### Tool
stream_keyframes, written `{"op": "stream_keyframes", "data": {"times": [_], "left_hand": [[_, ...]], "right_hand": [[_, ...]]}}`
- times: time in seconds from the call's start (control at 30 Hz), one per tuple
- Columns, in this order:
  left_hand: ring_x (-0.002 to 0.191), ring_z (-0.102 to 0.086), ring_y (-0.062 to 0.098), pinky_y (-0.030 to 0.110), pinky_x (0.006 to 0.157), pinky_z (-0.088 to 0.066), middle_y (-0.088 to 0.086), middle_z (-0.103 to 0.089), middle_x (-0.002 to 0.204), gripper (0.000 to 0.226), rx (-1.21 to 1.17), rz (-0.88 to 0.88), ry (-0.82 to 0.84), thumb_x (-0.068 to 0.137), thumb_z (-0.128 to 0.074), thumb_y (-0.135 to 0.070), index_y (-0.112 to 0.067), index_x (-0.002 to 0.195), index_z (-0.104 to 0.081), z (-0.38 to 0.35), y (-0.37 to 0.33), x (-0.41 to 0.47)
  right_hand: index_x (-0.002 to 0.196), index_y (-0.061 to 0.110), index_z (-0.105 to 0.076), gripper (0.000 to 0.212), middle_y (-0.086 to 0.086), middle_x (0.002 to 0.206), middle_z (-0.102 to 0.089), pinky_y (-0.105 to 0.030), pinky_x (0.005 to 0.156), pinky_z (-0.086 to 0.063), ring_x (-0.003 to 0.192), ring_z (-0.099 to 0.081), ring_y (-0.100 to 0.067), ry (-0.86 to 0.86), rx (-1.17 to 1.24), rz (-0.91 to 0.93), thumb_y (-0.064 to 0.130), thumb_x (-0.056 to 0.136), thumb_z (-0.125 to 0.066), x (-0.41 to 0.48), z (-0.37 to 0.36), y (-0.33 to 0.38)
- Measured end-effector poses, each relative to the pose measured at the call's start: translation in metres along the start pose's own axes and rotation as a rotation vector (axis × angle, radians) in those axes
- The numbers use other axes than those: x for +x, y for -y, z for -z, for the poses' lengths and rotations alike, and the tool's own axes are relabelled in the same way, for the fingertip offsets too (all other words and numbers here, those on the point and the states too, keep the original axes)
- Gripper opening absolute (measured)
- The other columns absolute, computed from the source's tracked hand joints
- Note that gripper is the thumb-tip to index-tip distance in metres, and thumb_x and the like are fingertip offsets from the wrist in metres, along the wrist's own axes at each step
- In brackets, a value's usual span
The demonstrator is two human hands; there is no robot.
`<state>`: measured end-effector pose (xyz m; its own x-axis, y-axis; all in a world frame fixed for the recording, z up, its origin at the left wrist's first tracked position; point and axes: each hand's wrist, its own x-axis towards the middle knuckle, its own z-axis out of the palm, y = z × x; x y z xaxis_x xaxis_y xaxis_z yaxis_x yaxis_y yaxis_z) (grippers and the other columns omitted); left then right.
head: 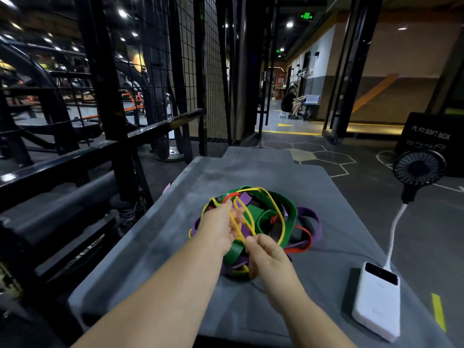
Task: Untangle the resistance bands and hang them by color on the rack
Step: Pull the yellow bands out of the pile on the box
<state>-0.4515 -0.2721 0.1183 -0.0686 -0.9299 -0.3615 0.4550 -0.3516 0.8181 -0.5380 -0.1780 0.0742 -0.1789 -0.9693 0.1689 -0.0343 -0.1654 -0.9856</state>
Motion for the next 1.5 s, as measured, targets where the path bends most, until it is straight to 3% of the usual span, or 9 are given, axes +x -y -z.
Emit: {"op": "stream_keyframes", "data": {"times": [0.1, 0.47, 0.67, 0.8, 0.93, 1.07, 1.2, 1.37, 1.5], "left_hand": [[0.028, -0.044, 0.006, 0.013, 0.031, -0.035, 0.004, -0.05, 0.061, 0.016, -0.286, 0.07, -0.056, 0.1, -0.044, -0.012, -0.008, 0.086, -0.051, 0.015, -0.01, -0.001], [0.038, -0.024, 0.005, 0.016, 0.036, -0.018, -0.007, -0.035, 0.05, 0.03, 0.365, -0.273, 0.08, 0.104, -0.032, -0.017, -0.015, 0.085, -0.056, 0.046, 0.016, -0.079], [0.043, -0.029, 0.006, 0.014, 0.039, -0.022, -0.003, -0.041, 0.058, 0.024, 0.522, -0.304, 0.147, 0.102, -0.039, -0.014, -0.017, 0.087, -0.058, 0.06, 0.031, -0.083], [0.047, -0.033, 0.006, 0.013, 0.042, -0.026, -0.003, -0.043, 0.059, 0.028, 0.587, -0.34, 0.195, 0.101, -0.041, -0.013, -0.016, 0.08, -0.059, 0.067, 0.027, -0.075], [0.054, -0.046, 0.003, 0.012, 0.051, -0.036, -0.009, -0.054, 0.062, 0.015, 0.661, -0.417, 0.189, 0.096, -0.054, -0.019, -0.022, 0.089, -0.066, 0.06, 0.012, -0.053], [0.082, -0.059, 0.014, 0.035, 0.086, -0.051, -0.006, -0.063, 0.09, 0.011, 0.651, -0.486, 0.114, 0.091, -0.062, -0.021, -0.027, 0.098, -0.057, 0.052, -0.007, -0.021], [0.083, -0.058, 0.023, 0.035, 0.08, -0.049, -0.001, -0.056, 0.098, 0.04, 0.647, -0.592, 0.124, 0.089, -0.064, -0.01, -0.019, 0.123, -0.044, 0.036, -0.02, -0.002], [0.093, -0.057, 0.007, 0.021, 0.08, -0.048, -0.003, -0.036, 0.125, 0.076, 0.77, -0.74, 0.094, 0.086, -0.07, -0.024, -0.029, 0.148, -0.027, 0.023, -0.032, 0.002], [0.103, -0.054, 0.014, 0.02, 0.088, -0.042, -0.003, -0.051, 0.119, 0.052, 0.956, -0.86, 0.06, 0.088, -0.068, -0.024, -0.022, 0.136, -0.047, 0.008, -0.036, -0.005]], "right_hand": [[0.067, 0.015, -0.048, 0.033, 0.002, 0.057, -0.036, -0.03, 0.057, -0.028, 0.056, -0.032, -0.01, 0.032, 0.003, -0.011, 0.022, 0.098, -0.055, -0.008, 0.005, 0.0], [0.086, 0.006, -0.067, 0.044, -0.012, 0.081, -0.069, -0.033, 0.076, -0.052, 0.074, -0.063, -0.023, 0.016, 0.194, -0.36, 0.038, 0.102, -0.04, -0.002, -0.006, 0.012], [0.108, 0.003, -0.055, 0.039, -0.011, 0.08, -0.068, -0.025, 0.048, -0.049, 0.066, -0.066, -0.021, 0.058, 0.461, -0.537, 0.039, 0.102, -0.041, 0.04, -0.023, 0.045], [0.085, 0.004, -0.054, 0.031, -0.002, 0.046, -0.05, -0.016, 0.034, -0.04, 0.037, -0.046, -0.012, 0.019, 0.415, -0.596, 0.028, 0.102, -0.045, 0.072, -0.029, 0.058], [0.076, 0.01, -0.055, 0.033, 0.003, 0.041, -0.03, -0.014, 0.03, -0.02, 0.026, -0.021, -0.005, -0.01, 0.15, -0.419, 0.022, 0.104, -0.042, 0.095, -0.035, 0.081], [0.073, 0.016, -0.052, 0.032, -0.002, 0.049, -0.031, -0.026, 0.048, -0.025, 0.042, -0.027, -0.016, -0.011, -0.207, -0.173, 0.016, 0.101, -0.038, 0.114, -0.025, 0.12], [0.071, 0.02, -0.051, 0.03, -0.003, 0.066, -0.045, -0.035, 0.065, -0.04, 0.061, -0.043, -0.019, -0.042, -0.37, 0.106, 0.019, 0.099, -0.04, 0.129, -0.017, 0.157], [0.082, 0.024, -0.055, 0.027, 0.002, 0.096, -0.06, -0.035, 0.082, -0.045, 0.105, -0.057, -0.023, 0.005, -0.344, 0.222, 0.031, 0.103, -0.039, 0.132, -0.019, 0.182], [0.086, 0.02, -0.046, 0.027, -0.003, 0.084, -0.064, -0.028, 0.062, -0.048, 0.083, -0.067, -0.019, 0.111, -0.069, 0.223, 0.023, 0.107, -0.029, 0.107, -0.027, 0.195]]}}
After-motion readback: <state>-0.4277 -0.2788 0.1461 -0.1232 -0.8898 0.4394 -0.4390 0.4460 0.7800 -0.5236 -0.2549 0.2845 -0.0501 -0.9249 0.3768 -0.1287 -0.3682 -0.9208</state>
